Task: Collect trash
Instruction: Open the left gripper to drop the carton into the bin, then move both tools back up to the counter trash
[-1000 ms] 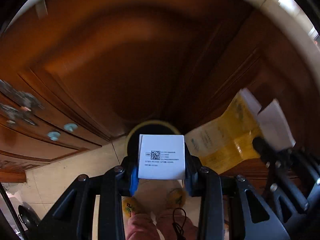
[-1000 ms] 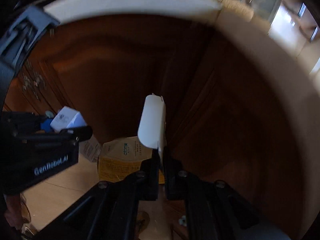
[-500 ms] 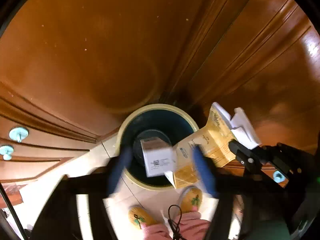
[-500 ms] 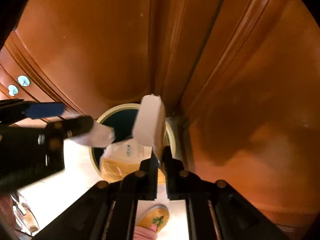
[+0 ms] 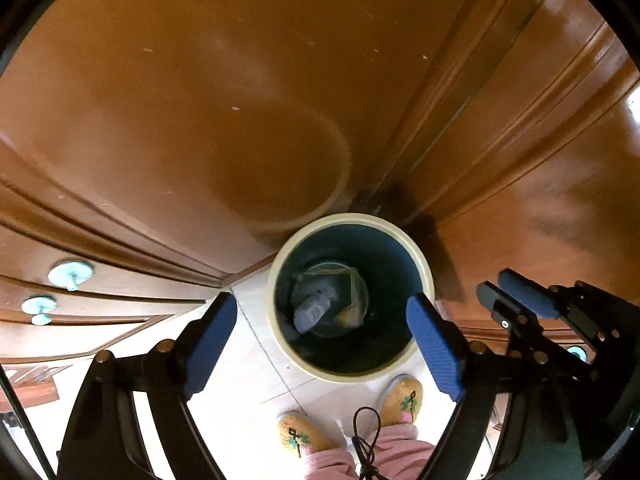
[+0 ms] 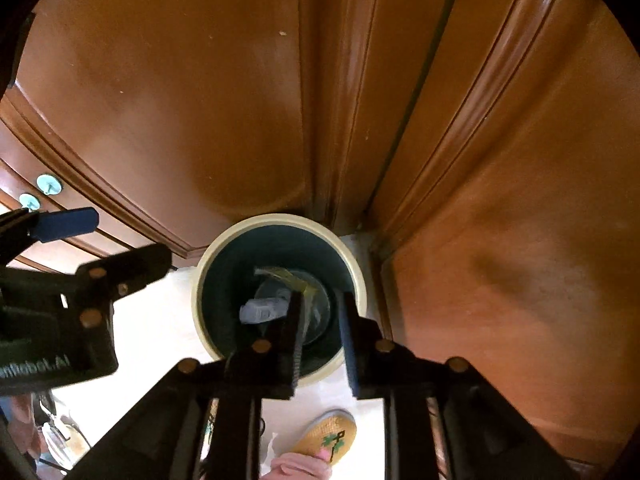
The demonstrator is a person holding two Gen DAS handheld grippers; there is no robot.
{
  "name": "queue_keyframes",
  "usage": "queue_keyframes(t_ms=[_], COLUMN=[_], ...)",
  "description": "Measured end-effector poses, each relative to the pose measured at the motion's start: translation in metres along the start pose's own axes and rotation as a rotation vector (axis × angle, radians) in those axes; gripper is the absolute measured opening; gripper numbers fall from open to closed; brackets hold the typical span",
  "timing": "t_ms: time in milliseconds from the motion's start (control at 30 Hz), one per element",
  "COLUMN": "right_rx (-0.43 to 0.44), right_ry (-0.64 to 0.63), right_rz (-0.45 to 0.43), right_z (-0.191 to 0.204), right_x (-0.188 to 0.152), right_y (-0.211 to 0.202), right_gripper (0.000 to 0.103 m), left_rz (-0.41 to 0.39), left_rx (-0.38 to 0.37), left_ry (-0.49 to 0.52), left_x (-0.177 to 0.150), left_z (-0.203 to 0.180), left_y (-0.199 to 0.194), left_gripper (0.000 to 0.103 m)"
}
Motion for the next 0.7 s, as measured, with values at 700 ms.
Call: queue_keyframes(t_ms=[700], right_rx=[0.009], right_ry=[0.082], right_rz=[-0.092], right_z=[-0.023], right_x=[0.05], right_y=[-0.163], right_gripper=[0.018], left_rz=[-0.046], left_rx=[0.035], left_ry=[0.028], left_x=[0.03], left_z=[-0.037], left_y=[-0.17], left_gripper=[0.085])
Point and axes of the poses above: each gripper's, at about its wrist camera, not at the fingertips, and y roughly the way its jaws point, z to its left, x to its top, the point moved 6 cm from there along y, roughly the way its jaws point, and after that the axes turned 7 degrees about -x, right-handed, at the moved point
